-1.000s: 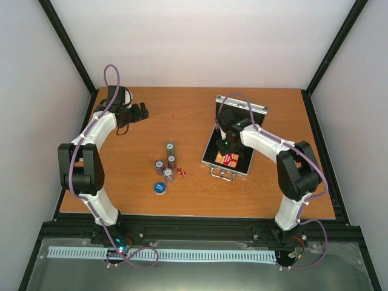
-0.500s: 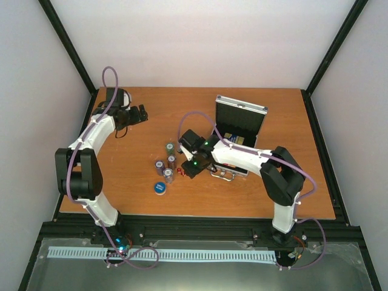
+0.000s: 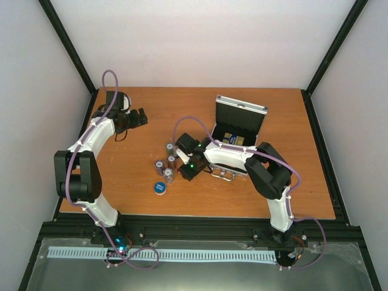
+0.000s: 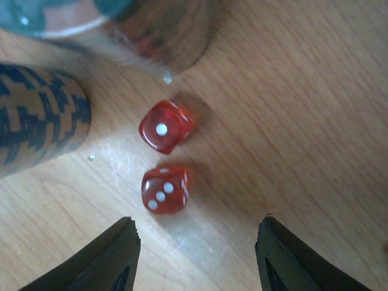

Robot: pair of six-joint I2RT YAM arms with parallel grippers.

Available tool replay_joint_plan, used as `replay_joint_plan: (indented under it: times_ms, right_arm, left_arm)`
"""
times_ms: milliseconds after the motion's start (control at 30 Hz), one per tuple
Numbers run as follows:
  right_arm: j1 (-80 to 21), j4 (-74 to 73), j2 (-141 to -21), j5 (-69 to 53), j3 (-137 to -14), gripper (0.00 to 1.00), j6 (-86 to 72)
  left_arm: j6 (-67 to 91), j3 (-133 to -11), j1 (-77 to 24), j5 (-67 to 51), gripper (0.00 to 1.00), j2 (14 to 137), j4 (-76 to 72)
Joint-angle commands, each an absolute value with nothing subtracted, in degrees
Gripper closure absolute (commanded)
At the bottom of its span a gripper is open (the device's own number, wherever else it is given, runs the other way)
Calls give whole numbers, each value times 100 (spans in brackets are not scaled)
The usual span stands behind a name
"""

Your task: Pack up texas hold em set

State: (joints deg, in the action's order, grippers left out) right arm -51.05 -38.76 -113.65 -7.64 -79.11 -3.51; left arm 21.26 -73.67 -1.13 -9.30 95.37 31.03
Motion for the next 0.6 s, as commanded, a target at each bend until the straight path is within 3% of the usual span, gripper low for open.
replay_joint_plan:
  times_ms: [0,233,500,567]
  right_arm:
    - [-5191,-3694,-11667,-815,-8192,46,-220]
    - [-5225,-3624,-11900,-710,-8394,50,-281]
    - [-5227,-3770,-11909,-671,-8412,83,-254]
    - [-5229,-3799,-11856,-611,-8372,86,-256]
  left_arm:
    - [2204,-7390,-62,-861,0,9340,3084]
    - [2132,-7434,-59,-813,0,9326,3155]
    - [2069,-7444,-62,-805,0,9341,3180]
    - [2069,-7440,-59,-818,0,9356,3179]
